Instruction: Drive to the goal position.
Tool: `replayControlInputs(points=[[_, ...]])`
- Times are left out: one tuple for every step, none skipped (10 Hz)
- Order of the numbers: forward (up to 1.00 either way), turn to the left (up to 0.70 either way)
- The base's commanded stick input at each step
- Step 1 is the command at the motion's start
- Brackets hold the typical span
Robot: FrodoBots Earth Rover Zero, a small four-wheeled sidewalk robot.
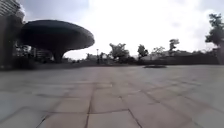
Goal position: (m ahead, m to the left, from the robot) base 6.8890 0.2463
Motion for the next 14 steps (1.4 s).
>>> replayControlInputs(points=[[0.85,0.00],[0.85,0.00],[0.85,0.00],[0.85,0.00],[0.85,0.00],[0.85,0.00],[0.85,-0.03],[0.85,-0.34],[0.85,-0.34],[0.85,-0.30],[0.85,-0.18],[0.85,-0.07],[0.85,0.00],[0.85,0.00]])
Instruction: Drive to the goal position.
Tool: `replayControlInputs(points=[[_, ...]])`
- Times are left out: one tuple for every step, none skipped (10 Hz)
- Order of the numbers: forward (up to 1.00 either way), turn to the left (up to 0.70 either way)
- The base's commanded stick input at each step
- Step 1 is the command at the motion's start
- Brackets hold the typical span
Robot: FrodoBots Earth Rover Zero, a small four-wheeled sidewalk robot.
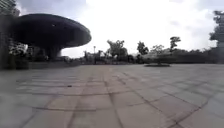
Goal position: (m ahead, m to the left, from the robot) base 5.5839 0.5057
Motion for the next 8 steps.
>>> replayControlInputs(points=[[0.85,0.00],[0.85,0.00],[0.85,0.00],[0.85,0.00],[0.85,0.00],[0.85,0.00],[0.85,0.00],[0.85,0.00]])
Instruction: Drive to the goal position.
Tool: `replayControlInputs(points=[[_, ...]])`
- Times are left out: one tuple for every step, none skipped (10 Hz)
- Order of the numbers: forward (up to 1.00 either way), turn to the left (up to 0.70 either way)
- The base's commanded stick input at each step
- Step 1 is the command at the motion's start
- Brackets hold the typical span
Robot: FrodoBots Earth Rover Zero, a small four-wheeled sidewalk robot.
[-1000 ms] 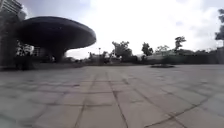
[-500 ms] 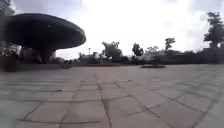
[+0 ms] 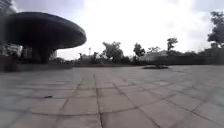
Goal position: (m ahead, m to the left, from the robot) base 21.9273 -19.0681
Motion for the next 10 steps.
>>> replayControlInputs(points=[[0.85,0.00],[0.85,0.00],[0.85,0.00],[0.85,0.00],[0.85,0.00],[0.85,0.00],[0.85,0.00],[0.85,0.00],[0.85,0.00],[0.85,0.00]])
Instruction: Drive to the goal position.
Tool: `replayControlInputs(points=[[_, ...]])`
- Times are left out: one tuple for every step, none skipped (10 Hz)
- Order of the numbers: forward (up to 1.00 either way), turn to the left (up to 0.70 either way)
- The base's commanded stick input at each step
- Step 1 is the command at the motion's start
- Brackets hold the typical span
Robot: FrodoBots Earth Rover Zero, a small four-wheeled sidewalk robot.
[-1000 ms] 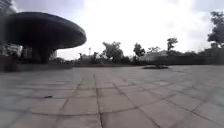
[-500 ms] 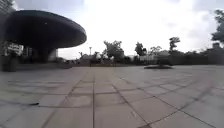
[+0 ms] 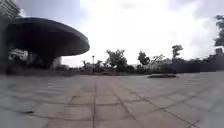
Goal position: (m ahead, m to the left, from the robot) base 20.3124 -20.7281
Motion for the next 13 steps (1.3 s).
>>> replayControlInputs(points=[[0.85,0.00],[0.85,0.00],[0.85,0.00],[0.85,0.00],[0.85,0.00],[0.85,0.00],[0.85,0.00],[0.85,0.00],[0.85,0.00],[0.85,0.00],[0.85,0.00],[0.85,0.00],[0.85,0.00]])
